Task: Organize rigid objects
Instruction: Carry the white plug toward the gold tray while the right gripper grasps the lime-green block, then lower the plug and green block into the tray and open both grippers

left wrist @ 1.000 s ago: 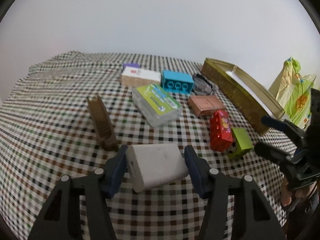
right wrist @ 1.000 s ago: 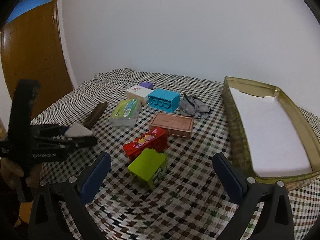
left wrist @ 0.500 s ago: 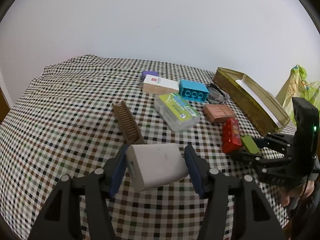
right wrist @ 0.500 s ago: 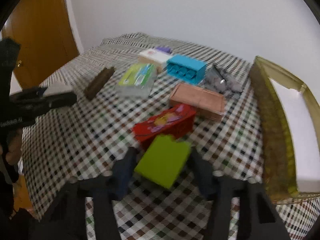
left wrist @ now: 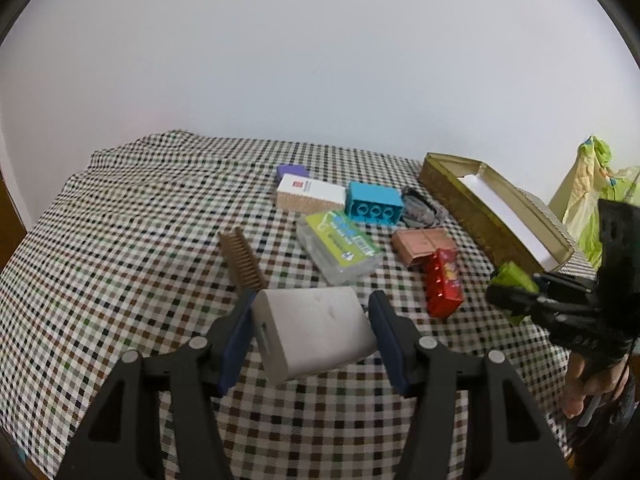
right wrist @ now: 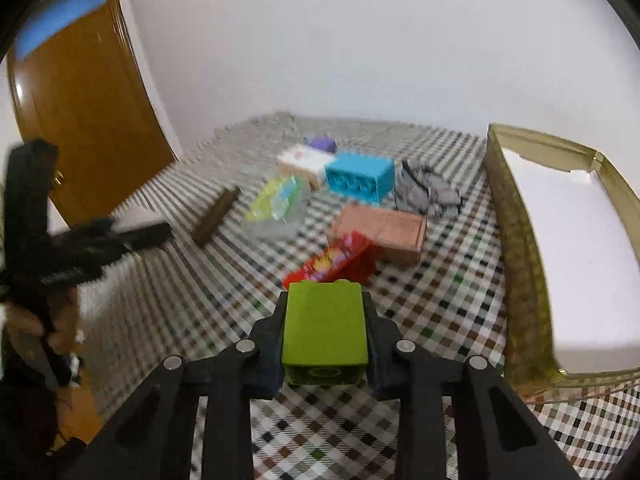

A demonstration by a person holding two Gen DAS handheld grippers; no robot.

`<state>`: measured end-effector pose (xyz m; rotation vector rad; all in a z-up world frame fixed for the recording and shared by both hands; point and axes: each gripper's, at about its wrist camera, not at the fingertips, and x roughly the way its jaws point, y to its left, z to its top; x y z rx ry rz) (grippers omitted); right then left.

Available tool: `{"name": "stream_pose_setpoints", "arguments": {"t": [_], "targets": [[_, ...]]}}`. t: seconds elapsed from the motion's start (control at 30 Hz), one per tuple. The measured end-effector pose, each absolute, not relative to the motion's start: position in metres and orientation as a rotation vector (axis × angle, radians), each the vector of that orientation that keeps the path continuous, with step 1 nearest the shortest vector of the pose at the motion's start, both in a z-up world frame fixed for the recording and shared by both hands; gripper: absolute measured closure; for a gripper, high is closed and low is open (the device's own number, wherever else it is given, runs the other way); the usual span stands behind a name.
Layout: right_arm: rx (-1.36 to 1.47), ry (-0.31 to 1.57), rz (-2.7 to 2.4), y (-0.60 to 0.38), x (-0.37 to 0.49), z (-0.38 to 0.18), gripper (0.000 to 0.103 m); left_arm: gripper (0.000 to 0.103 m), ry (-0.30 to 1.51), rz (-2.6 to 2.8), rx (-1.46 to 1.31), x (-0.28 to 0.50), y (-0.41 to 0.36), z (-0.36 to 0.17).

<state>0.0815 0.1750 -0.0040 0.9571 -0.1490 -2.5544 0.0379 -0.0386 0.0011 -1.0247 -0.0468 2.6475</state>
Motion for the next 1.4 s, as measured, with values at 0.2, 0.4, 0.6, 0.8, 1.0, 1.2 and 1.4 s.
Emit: {"name": "stream_pose_setpoints", "arguments": {"t": [0.2, 0.4, 0.6, 0.8, 1.0, 1.2, 1.4], "targets": [[0.735, -0.277, -2.636, 0.203, 0.096, 0.02, 0.069, 0.046, -0.015, 2.64, -0.969, 0.038, -0.011, 0.014], [0.641, -0.386, -2.825, 0.257, 0.102, 0.032, 0.069, 0.046, 0.027, 2.59, -0.888, 0.029, 0.035, 0.029], [0.637, -0.404, -2.984, 0.308, 0.106, 0.035, 0.069, 0.046, 0.05, 2.536, -0.824, 0.018, 0.089, 0.037], [0.67, -0.366, -3.115, 0.342, 0.103, 0.035, 0.069, 0.046, 0.066, 2.454, -0.795, 0.017, 0.153, 0.046], [0.723, -0.417, -3.194, 0.378, 0.094, 0.026, 0.069, 0.046, 0.088, 2.403, -0.798, 0.015, 0.207, 0.041], [0.744, -0.445, -3.227, 0.39, 0.092, 0.023, 0.069, 0.046, 0.06, 2.378, -0.83, 0.003, 0.237, 0.03], [0.787, -0.421, -3.245, 0.393, 0.092, 0.016, 0.069, 0.046, 0.033, 2.366, -0.888, -0.004, 0.251, 0.015]]}}
